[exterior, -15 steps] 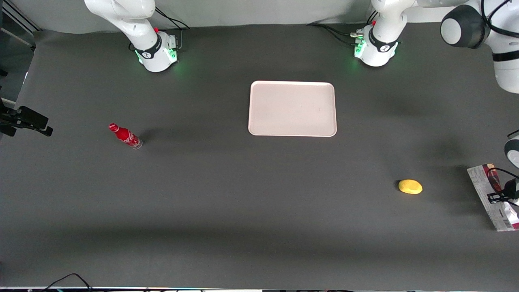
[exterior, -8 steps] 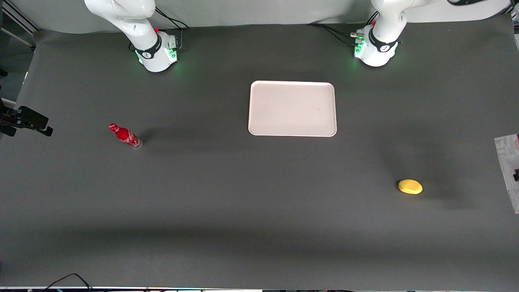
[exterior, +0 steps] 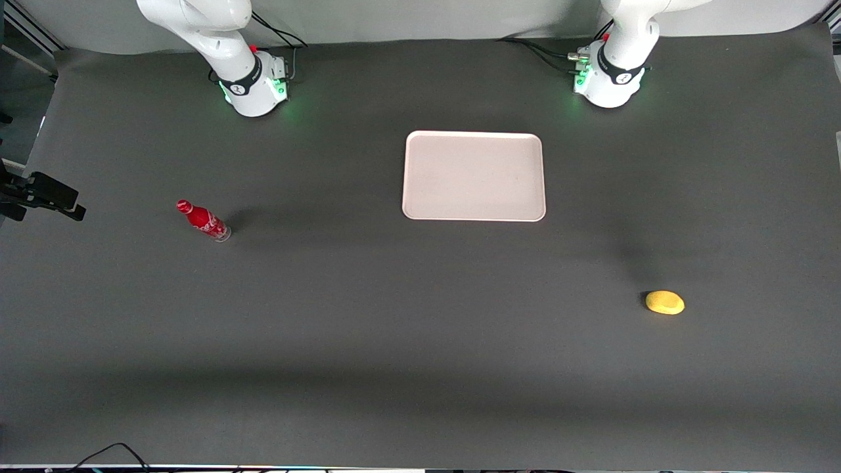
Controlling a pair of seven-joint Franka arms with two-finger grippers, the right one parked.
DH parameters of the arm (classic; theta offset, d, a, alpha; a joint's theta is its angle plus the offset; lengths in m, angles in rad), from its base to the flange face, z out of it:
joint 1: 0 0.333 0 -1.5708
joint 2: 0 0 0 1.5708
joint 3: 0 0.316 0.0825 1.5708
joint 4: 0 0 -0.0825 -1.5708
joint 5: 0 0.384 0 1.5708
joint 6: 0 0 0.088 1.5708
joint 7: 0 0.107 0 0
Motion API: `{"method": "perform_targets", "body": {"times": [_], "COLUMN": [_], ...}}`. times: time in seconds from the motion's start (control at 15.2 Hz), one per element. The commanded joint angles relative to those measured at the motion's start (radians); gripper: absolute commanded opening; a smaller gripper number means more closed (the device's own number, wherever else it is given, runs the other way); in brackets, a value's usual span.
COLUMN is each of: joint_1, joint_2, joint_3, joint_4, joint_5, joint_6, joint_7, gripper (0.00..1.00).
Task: Place red cookie box on tray
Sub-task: 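Close the left gripper on the box end and lift it upright, then carry the hanging cookie box with the left gripper over the tray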
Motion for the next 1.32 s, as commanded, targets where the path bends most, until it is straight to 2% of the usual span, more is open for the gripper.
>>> {"method": "perform_targets", "body": {"times": [0.0, 0.33, 0.53, 0.66, 0.99, 1.12, 1.25], "joint_1": [-0.008, -0.016, -0.027, -0.042, -0.053, -0.059, -0.067], "joint_2": [-0.012, -0.058, -0.084, -0.095, -0.228, -0.265, -0.308], "joint_3": [-0.073, -0.345, -0.505, -0.582, -0.723, -0.767, -0.818], "joint_4": [-0.005, -0.06, -0.138, -0.196, -0.524, -0.633, -0.745], "joint_5": [0.022, 0.021, 0.002, -0.002, -0.059, -0.114, -0.136], "joint_6": [-0.083, -0.115, -0.042, 0.012, 0.278, 0.355, 0.452], "joint_7": [-0.057, -0.375, -0.536, -0.574, -0.656, -0.731, -0.766], "gripper": [0.0, 0.0, 0.0, 0.0, 0.0, 0.0, 0.0]}}
